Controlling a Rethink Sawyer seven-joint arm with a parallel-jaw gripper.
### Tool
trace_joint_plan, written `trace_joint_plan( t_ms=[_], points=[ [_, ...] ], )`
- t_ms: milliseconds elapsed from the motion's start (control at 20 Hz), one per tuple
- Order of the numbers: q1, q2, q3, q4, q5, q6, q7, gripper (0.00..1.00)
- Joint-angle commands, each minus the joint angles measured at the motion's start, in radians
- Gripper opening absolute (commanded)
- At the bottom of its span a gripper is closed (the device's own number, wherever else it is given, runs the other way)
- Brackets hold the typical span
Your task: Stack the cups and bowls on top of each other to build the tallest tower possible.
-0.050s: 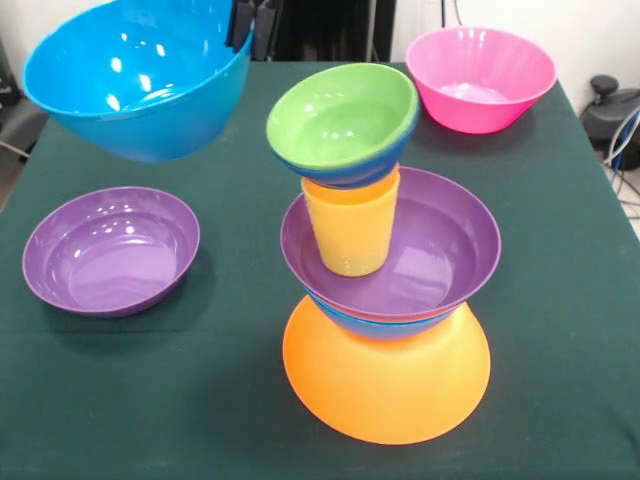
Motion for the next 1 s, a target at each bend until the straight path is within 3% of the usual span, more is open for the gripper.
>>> trace_joint_plan(
  t_ms=[50, 550, 1000],
  points=[
    [0.039, 0.068, 0.005, -0.189, -0.096, 0.223, -0.221, 0.0],
    [0.066, 0.103, 0.03, -0.267, -0.049, 0.295, -0.184, 0.0],
    [0.088, 0.112, 0.038, -0.253, 0.036, 0.297, -0.108, 0.0]
  ],
)
